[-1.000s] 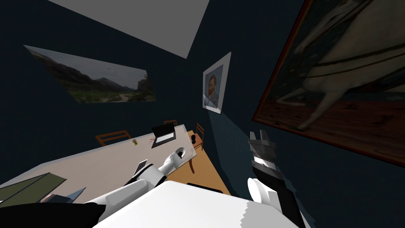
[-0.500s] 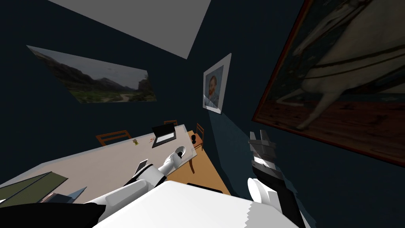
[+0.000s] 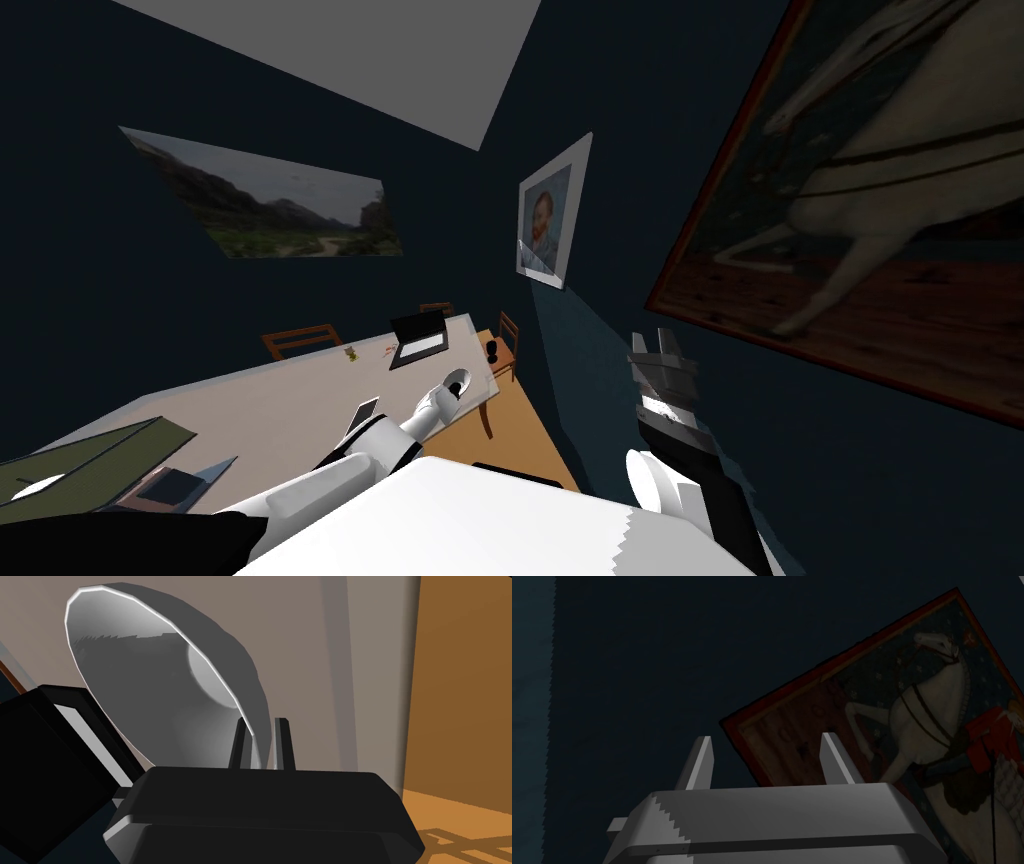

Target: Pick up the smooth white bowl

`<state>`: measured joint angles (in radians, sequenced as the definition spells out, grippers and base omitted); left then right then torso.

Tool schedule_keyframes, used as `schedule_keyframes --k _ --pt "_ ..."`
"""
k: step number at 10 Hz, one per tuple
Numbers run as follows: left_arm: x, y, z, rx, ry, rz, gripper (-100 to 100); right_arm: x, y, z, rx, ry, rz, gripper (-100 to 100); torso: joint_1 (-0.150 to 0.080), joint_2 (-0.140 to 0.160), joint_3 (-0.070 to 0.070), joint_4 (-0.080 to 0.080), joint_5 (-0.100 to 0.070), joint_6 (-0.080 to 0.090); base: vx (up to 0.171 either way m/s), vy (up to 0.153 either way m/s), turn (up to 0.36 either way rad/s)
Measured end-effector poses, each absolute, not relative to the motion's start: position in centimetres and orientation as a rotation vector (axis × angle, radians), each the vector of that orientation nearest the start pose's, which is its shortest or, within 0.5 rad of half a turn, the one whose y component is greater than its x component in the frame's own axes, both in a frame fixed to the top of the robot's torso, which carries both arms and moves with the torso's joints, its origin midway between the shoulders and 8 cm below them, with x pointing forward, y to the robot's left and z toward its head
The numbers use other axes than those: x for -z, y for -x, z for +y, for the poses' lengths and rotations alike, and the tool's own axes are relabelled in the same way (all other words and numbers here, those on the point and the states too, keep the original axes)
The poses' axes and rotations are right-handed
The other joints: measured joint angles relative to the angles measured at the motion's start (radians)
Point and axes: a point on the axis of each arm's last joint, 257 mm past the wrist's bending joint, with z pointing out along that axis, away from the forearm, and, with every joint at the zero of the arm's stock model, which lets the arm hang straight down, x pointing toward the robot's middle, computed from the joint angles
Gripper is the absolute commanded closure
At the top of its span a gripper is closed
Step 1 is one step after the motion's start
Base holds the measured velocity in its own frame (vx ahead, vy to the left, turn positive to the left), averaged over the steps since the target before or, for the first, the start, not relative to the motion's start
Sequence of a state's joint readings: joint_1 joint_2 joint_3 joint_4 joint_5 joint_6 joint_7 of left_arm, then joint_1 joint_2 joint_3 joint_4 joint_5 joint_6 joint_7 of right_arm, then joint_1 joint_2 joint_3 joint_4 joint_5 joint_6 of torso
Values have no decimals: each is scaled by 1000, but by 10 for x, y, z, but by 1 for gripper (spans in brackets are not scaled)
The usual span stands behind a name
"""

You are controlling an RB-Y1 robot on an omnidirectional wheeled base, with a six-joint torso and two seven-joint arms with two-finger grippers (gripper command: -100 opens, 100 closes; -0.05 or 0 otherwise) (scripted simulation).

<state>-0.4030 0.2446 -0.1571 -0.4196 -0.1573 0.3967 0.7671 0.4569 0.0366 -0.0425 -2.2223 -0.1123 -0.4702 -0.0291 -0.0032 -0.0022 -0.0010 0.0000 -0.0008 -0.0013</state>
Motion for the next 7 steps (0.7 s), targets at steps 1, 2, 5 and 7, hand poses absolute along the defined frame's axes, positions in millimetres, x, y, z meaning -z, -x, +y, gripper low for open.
schedule_keyframes --k 1,2,5,7 --pt "574 -412 367 304 2206 1479 100 -7 -357 -309 -1360 -800 527 0 -1 0 0 0 0 -1 33 -53 99" --pt "574 -413 366 305 2203 1489 100 -7 -357 -309 -1360 -800 527 0 0 0 0 0 0 0 18 -22 -7" --pt "572 -416 364 313 2187 1524 100 -7 -357 -309 -1360 -800 527 0 1 0 0 0 0 -1 27 -37 99" --pt "571 -418 361 320 2176 1547 100 -7 -357 -309 -1360 -800 527 0 2 1 1 0 0 -2 24 -41 154"
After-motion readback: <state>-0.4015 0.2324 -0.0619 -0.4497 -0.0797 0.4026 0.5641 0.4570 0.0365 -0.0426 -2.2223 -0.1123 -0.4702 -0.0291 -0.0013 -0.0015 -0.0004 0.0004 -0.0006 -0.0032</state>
